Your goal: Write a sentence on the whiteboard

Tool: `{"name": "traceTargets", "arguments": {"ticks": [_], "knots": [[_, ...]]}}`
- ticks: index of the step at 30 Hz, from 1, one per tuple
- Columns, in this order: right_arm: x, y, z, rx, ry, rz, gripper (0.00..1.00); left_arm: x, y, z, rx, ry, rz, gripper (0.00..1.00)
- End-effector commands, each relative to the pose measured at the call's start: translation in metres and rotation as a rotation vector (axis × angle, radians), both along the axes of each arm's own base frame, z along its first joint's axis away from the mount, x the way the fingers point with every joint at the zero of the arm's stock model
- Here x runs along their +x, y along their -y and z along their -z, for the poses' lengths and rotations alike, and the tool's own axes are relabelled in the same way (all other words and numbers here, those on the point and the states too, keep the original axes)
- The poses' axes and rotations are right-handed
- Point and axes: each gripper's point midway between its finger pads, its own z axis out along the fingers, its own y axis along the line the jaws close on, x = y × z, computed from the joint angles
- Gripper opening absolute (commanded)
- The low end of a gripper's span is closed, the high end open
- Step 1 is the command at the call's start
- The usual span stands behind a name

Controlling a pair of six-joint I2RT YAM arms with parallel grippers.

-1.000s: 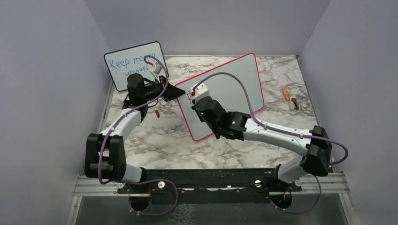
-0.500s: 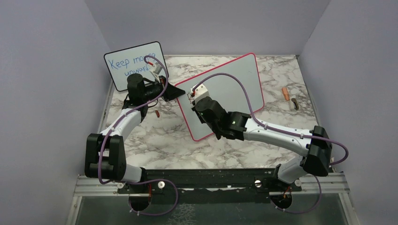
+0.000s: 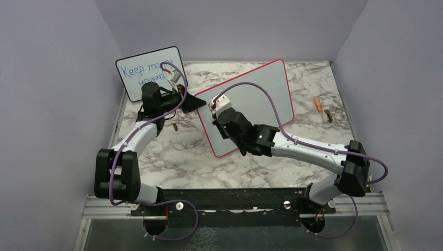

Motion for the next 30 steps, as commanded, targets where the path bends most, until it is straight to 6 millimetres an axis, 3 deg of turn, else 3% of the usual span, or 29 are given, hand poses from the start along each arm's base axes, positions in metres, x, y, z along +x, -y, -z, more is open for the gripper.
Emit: {"name": "traceTargets", "arguments": {"ticks": [1, 12, 23, 30], "knots": [[-0.004, -0.009, -0.002, 0.032, -0.027, -0.039, 0.01, 0.000, 0.002, 0.023, 0.044, -0.036, 0.003, 0.00], [-0.001, 0.000, -0.015, 0.074, 0.013, -0.002, 0.01, 0.000, 0.002, 0.023, 0.044, -0.036, 0.004, 0.00], [0.002, 0.025, -0.036, 0.076, 0.088, 0.063, 0.01, 0.000, 0.002, 0.024, 0.045, -0.035, 0.004, 0.00], [0.007, 0.027, -0.038, 0.075, 0.118, 0.076, 0.01, 0.001, 0.002, 0.025, 0.046, -0.038, 0.003, 0.00]]}}
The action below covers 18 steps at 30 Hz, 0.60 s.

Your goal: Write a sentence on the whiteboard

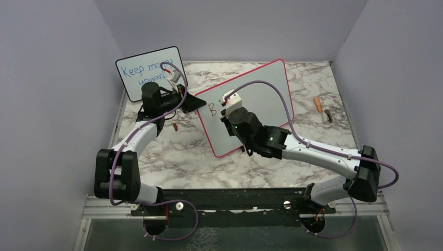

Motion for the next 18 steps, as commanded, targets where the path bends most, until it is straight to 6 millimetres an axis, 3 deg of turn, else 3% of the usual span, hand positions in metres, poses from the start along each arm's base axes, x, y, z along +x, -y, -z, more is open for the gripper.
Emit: {"name": "traceTargets", "arguments": {"ticks": [1, 18], "knots": [[0.008, 0.004, -0.011, 0.020, 0.049, 0.038, 0.01, 0.001, 0.002, 0.025, 0.047, -0.039, 0.003, 0.00], [0.005, -0.005, -0.021, 0.055, 0.073, -0.020, 0.01, 0.001, 0.002, 0.028, 0.049, -0.044, 0.004, 0.00]]}}
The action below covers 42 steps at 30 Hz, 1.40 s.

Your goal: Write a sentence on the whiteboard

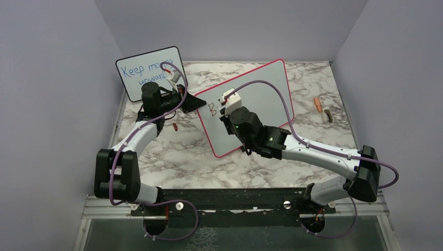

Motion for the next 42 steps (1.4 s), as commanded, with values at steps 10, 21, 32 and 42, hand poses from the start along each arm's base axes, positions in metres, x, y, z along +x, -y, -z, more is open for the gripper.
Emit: {"name": "traceTargets", "arguments": {"ticks": [10, 21, 32, 42], "knots": [[0.001, -0.001, -0.008, 0.016, 0.031, -0.016, 0.01, 0.001, 0.002, 0.027, 0.049, -0.039, 0.001, 0.00], [0.004, -0.003, -0.005, 0.004, 0.043, -0.018, 0.01, 0.001, 0.001, 0.026, 0.049, -0.037, 0.001, 0.00], [0.007, -0.009, -0.003, 0.009, 0.054, -0.021, 0.01, 0.002, 0.001, 0.027, 0.050, -0.038, 0.000, 0.00], [0.009, -0.014, 0.000, 0.007, 0.052, -0.024, 0.01, 0.002, 0.001, 0.027, 0.050, -0.038, 0.000, 0.00]]}}
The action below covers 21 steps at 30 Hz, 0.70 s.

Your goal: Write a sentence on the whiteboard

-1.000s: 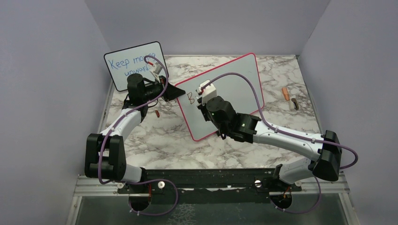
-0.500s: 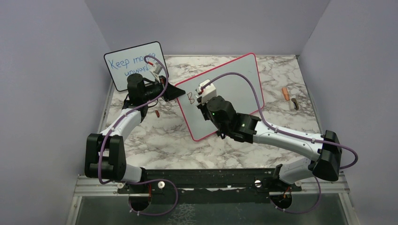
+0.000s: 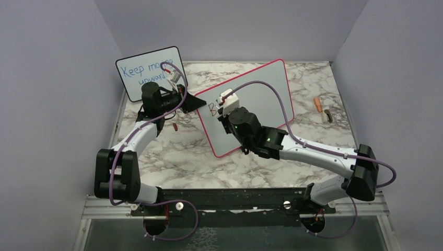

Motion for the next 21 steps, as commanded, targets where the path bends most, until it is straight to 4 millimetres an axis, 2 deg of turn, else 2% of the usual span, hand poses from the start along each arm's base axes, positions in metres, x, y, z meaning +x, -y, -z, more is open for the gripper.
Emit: {"name": "traceTargets", "arguments": {"ticks": [1, 10, 21], "knots": [[0.004, -0.006, 0.003, 0.002, 0.006, -0.003, 0.01, 0.002, 0.001, 0.027, 0.050, -0.040, 0.000, 0.00], [0.006, 0.005, 0.015, -0.051, -0.009, 0.042, 0.01, 0.002, 0.002, 0.027, 0.050, -0.040, 0.002, 0.00], [0.007, 0.003, 0.021, -0.065, -0.019, 0.044, 0.01, 0.001, 0.002, 0.027, 0.049, -0.040, 0.004, 0.00]]}}
